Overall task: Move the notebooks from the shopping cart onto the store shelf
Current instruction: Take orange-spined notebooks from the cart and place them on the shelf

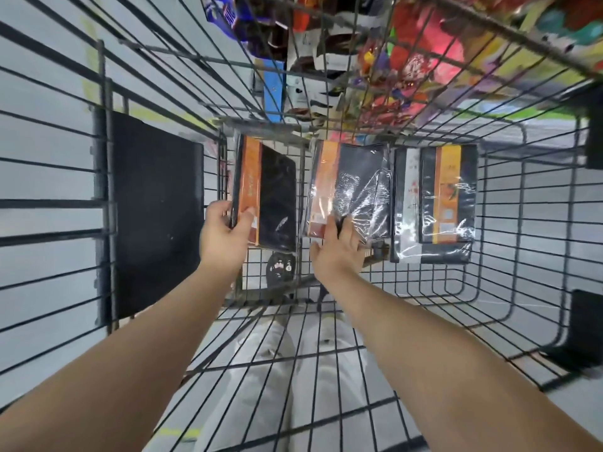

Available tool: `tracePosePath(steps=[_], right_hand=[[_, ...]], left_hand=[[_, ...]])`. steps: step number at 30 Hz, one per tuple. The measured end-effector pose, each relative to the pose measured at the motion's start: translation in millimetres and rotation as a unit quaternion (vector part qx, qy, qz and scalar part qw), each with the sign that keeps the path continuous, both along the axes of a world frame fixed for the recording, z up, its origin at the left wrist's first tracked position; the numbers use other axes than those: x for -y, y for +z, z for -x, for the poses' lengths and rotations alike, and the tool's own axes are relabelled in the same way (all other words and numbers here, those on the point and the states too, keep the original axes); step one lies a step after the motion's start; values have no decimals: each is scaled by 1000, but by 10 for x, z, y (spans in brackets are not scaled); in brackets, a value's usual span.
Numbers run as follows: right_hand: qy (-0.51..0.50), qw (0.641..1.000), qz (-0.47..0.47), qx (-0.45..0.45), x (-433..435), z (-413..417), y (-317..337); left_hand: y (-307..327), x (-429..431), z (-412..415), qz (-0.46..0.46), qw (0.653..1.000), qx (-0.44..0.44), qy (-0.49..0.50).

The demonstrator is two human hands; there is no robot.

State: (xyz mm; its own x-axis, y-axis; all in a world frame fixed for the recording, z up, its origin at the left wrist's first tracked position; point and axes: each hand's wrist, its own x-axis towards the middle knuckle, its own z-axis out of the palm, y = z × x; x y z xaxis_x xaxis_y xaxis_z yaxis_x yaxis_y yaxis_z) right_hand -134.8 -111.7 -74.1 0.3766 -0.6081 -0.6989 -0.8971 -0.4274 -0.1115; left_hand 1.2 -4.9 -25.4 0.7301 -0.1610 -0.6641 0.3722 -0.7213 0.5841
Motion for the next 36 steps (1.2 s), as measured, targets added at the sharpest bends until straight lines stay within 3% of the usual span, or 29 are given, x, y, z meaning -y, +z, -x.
tracePosePath(steps=[3, 5, 10, 13, 19, 25, 32, 36], right_hand=[[-132, 989, 52, 51, 78, -69, -13], [-254, 964, 73, 29, 220, -62, -56], [-434, 901, 26, -17, 328, 2, -203], [-441, 898, 2, 6, 337, 50, -207], [-326, 930, -93, 143, 362, 108, 335], [-276, 938, -68, 200, 344, 434, 1238], [-338, 894, 20, 292, 441, 1141, 2122], [-404, 841, 80, 350, 520, 1628, 2464]], left_hand=[[-19, -5, -56, -9, 1000, -3, 5], [-39, 0, -93, -11, 1000, -6, 8], [-66, 47, -127, 1, 1000, -5, 4], [-50, 64, -142, -2, 1000, 2, -6], [308, 52, -154, -6, 999, 48, -23], [1073, 42, -49, 37, 997, 62, -20], [1802, 312, 295, 111, 986, 84, -90], [2094, 670, 694, 150, 974, 97, -136]])
